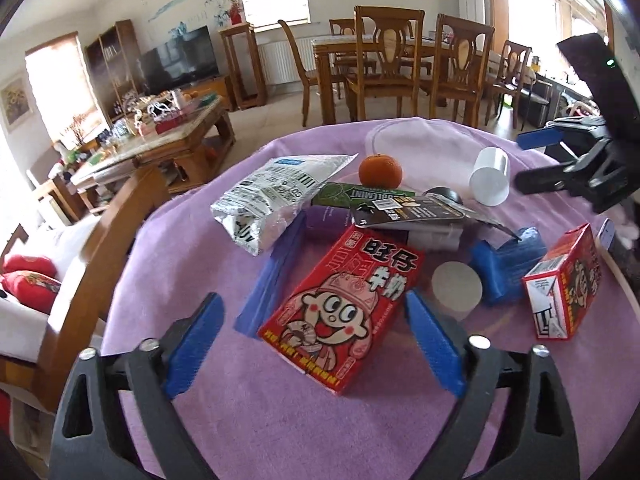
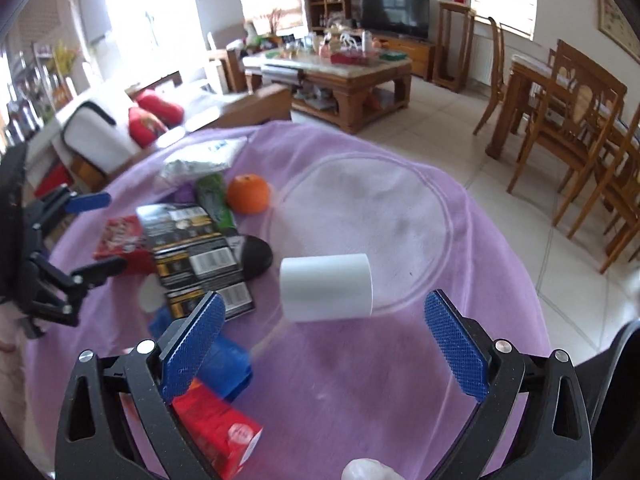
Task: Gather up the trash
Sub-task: 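Grasp the red Wangzai milk box with left tool while right tool grasps white paper roll, then carry both items over the black bin and open both tools to drop them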
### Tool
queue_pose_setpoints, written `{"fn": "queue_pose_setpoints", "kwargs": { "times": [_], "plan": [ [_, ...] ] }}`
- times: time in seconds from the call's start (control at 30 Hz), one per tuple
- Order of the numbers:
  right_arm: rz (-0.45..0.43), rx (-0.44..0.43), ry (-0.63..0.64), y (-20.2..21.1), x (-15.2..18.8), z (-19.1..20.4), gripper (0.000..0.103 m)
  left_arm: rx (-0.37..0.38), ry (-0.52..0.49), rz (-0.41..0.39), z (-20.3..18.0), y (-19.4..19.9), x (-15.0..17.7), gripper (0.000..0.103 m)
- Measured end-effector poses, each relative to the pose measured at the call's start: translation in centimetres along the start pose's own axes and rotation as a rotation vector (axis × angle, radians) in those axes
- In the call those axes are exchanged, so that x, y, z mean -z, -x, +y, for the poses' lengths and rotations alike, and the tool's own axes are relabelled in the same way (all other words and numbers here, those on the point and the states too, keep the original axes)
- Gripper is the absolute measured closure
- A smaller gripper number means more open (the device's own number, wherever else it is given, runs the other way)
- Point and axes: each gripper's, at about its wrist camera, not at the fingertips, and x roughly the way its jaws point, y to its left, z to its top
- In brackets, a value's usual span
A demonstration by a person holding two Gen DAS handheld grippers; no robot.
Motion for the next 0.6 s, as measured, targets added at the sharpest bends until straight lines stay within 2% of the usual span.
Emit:
{"fn": "queue_pose_setpoints", "kwargs": {
  "times": [0.17, 0.23, 0.3, 0.33, 0.4, 0.6],
  "plan": [
    [0.032, 0.001, -0.009, -2.8, -0.7, 0.0, 0.005, 0.008, -0.017, 0.033, -0.3, -0.9, 0.0, 0.037],
    [0.037, -0.004, -0.011, -3.1, -0.7, 0.0, 0.016, 0.018, -0.042, 0.04, -0.8, -1.0, 0.2, 0.041],
    [0.044, -0.005, -0.006, -3.3, -0.9, 0.2, 0.036, 0.018, -0.053, 0.034, -1.0, -0.8, 0.3, 0.045],
    [0.048, -0.011, -0.01, -3.4, -0.9, 0.1, 0.039, 0.024, -0.048, 0.031, -0.9, -0.7, 0.2, 0.051],
    [0.042, -0.025, -0.022, -3.2, -0.8, -0.1, 0.052, 0.033, -0.024, 0.027, -0.6, -0.5, 0.4, 0.053],
    [0.013, -0.042, -0.022, -1.9, -0.6, 0.2, 0.052, 0.033, 0.014, -0.01, -0.4, 1.1, 0.4, 0.053]
  ]
}}
